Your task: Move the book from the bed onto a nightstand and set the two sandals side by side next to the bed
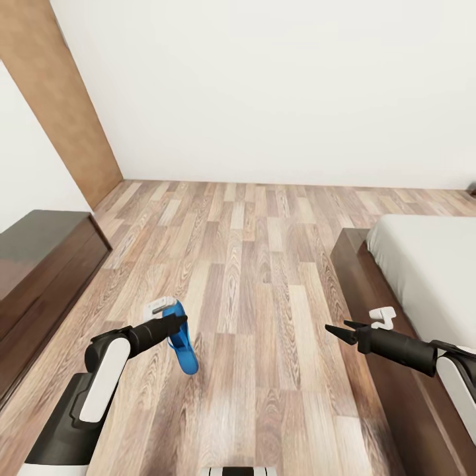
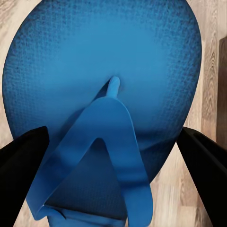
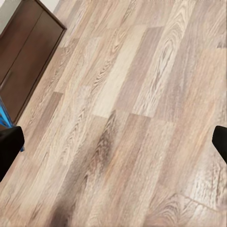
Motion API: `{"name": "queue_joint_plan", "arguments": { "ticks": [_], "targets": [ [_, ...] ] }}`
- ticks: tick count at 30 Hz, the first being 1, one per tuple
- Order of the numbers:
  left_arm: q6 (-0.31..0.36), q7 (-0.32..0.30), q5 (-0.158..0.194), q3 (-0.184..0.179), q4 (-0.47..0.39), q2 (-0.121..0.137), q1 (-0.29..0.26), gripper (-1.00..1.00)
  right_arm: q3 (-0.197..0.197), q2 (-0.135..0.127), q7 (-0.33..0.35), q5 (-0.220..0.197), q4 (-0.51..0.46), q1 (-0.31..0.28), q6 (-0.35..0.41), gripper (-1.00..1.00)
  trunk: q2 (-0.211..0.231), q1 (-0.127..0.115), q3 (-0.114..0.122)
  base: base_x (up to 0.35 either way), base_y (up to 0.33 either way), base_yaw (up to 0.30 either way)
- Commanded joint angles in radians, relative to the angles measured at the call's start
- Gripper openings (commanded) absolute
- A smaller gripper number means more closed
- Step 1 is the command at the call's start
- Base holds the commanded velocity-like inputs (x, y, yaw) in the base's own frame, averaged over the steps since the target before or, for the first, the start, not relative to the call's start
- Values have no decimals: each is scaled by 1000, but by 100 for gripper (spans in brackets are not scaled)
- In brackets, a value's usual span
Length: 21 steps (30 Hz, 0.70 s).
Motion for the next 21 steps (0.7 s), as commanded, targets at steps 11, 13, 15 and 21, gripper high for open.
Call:
{"name": "queue_joint_plan", "arguments": {
  "ticks": [11, 13, 15, 21],
  "targets": [
    [3, 15, 4, -1, 2, 3, 0, -100, 1, 0, -23, -2, -1, -1, 6, 100, 0, 0, 18, 0, 0, 0],
    [3, 15, 4, -1, 2, 3, 0, -100, 1, 0, -24, -2, -1, -1, 6, 100, 0, 0, 21, 0, 0, 0],
    [4, 14, 4, -1, 2, 3, 0, -100, 1, 0, -25, -2, -1, -1, 6, 100, 0, 0, 24, 0, 0, 0],
    [7, 14, 5, -1, 3, 3, -2, -100, -1, 0, -25, -2, -1, -1, 6, 100, 0, 0, 34, -41, 15, 0]
  ]
}}
